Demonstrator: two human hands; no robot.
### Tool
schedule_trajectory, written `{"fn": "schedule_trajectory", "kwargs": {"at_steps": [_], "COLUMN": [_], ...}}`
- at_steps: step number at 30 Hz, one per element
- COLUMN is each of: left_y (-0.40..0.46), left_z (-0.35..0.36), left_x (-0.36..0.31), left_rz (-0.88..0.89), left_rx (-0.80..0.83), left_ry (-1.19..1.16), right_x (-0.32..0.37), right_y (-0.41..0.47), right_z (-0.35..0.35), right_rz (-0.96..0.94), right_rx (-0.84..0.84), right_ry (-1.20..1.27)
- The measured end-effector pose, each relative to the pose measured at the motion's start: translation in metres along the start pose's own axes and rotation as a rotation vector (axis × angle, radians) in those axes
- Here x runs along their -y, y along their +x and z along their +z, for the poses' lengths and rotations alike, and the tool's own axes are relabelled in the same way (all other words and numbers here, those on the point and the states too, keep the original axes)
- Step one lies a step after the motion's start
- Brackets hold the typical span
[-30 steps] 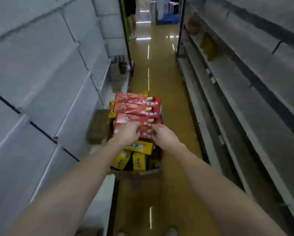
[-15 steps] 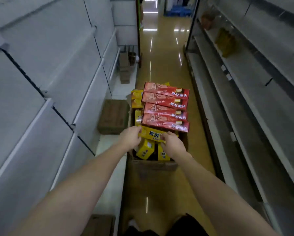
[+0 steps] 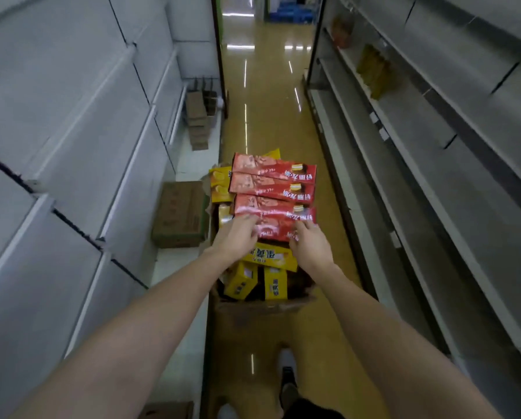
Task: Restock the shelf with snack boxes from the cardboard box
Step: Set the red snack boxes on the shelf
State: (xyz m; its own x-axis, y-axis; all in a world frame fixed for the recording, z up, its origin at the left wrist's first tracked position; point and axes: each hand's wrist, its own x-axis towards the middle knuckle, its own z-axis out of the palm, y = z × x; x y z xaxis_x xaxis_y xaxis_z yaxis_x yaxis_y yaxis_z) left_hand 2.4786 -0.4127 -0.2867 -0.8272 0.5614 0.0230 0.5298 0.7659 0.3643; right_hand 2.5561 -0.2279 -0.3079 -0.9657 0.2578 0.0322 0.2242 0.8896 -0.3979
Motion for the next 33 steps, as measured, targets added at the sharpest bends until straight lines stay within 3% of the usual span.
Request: {"fn": "schedule_trajectory", "kwargs": {"at_steps": [8, 14, 20, 27, 33], "left_y": [0.104, 0.174, 0.21, 0.229, 0.236], "left_z": [-0.039, -0.044, -0.038, -0.031, -0.031], "left_x": [-0.018, -0.021, -0.025, -0.02, -0.014], "left_rz": [-0.001, -0.026, 0.023, 0.086, 0.086], "left_rx": [-0.087, 0.081, 0.191, 0.252, 0.226], "left_ry": [0.169, 0.417, 0.608, 0.59, 0.502], "right_x": [-0.006, -0.018, -0.027, -0.023, -0.02], "right_y": [0.107, 0.173, 0.213, 0.241, 0.243], "right_z": [-0.051, -0.065, -0.054, -0.044, -0.046], "right_rz": [-0.068, -0.017, -0.184, -0.364, -0.304], "right_rx": [-0.131, 0.077, 0.25, 0.346, 0.321], "right_ry": [-0.02, -0.079, -0.229, -0.335, -0.213]}}
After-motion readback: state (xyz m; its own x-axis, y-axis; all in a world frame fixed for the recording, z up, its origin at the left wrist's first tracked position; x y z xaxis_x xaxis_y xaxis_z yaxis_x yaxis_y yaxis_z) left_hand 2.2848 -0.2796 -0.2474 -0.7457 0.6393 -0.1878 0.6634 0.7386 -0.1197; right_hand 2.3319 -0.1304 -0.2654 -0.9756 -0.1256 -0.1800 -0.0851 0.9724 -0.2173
